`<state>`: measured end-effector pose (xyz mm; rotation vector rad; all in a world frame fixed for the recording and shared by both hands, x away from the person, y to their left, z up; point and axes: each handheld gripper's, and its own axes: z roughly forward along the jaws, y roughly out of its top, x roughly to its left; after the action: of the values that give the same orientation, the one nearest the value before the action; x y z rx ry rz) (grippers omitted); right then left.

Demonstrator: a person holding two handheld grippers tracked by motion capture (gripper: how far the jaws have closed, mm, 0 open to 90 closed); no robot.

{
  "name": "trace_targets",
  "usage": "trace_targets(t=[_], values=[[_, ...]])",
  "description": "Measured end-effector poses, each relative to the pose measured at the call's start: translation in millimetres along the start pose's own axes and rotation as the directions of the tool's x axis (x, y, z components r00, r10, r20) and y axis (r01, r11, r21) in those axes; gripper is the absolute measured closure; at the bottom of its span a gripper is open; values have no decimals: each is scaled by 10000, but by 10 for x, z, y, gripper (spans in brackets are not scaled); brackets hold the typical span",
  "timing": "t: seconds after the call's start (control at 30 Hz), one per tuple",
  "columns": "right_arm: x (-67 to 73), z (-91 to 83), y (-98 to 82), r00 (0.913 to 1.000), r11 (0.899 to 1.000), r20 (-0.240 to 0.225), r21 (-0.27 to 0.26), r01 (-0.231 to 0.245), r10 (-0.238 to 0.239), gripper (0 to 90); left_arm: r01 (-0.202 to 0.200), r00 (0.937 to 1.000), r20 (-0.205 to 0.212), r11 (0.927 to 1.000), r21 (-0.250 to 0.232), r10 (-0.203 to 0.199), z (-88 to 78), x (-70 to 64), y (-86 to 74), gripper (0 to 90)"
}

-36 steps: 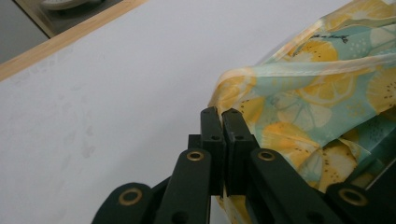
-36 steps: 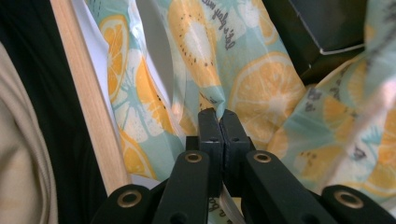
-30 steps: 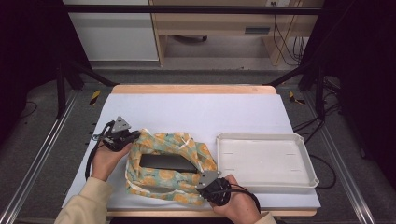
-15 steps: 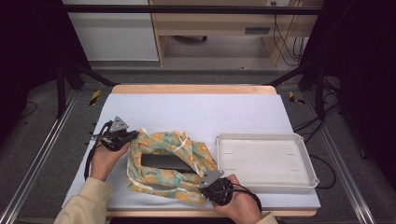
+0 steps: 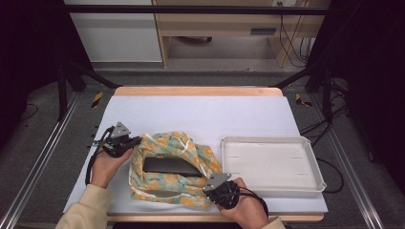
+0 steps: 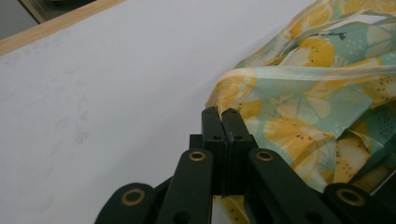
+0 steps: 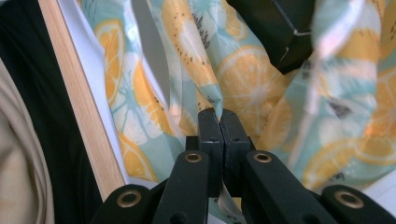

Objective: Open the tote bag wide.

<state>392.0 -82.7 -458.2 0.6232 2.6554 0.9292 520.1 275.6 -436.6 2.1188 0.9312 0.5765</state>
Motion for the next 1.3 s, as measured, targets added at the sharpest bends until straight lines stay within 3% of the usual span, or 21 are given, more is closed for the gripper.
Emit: trace_targets(t=[0.03, 0.27, 0.3, 0.33, 0.5, 0.73, 0.83, 0.93, 1.0, 1.17, 1.3], values=[[0, 0, 0, 10000, 10000, 0, 0, 0, 0, 896, 0, 10000, 0, 10000, 0, 0, 0, 0, 0, 881], [-14, -72, 53, 9996, 9979, 262, -651, -45, 62, 539, 70, 9993, -349, 9965, -828, -99, -182, -123, 12, 602], [-14, -72, 53, 9996, 9979, 262, -651, -45, 62, 539, 70, 9993, -349, 9965, -828, -99, -182, -123, 12, 571], [-15, -111, 84, 9996, 9968, 260, -793, -56, 77, 460, 47, 9992, -400, 9951, -984, -87, -261, -167, 20, 542], [-19, -220, 155, 9996, 9934, 286, -1146, -13, 47, 351, 21, 9995, -303, 9904, -1384, -64, -478, -294, 45, 432], [-126, -315, 272, 9979, 9901, 534, -1374, -290, 367, 310, 142, 9993, -308, 9873, -1583, -194, -691, -464, -51, 333], [-309, -339, 414, 9931, 9854, 793, -1540, -730, 859, 332, 172, 9995, -234, 9916, -1279, -204, -728, -522, -215, 308], [-454, -318, 523, 9884, 9843, 1005, -1469, -982, 1136, 364, 365, 9993, -70, 9959, -824, -372, -685, -605, -501, 258], [-529, -287, 579, 9868, 9842, 1094, -1442, -1030, 1193, 382, 371, 9992, 200, 9965, -750, -357, -674, -662, -595, 233], [-666, -189, 642, 9837, 9848, 1136, -1195, -1259, 1395, 375, 92, 9986, 521, 9993, -352, -73, -602, -742, -628, 122], [-707, -137, 663, 9835, 9866, 1121, -966, -1317, 1423, 345, 305, 9977, 605, 9995, 2, -304, -551, -725, -676, 97]])
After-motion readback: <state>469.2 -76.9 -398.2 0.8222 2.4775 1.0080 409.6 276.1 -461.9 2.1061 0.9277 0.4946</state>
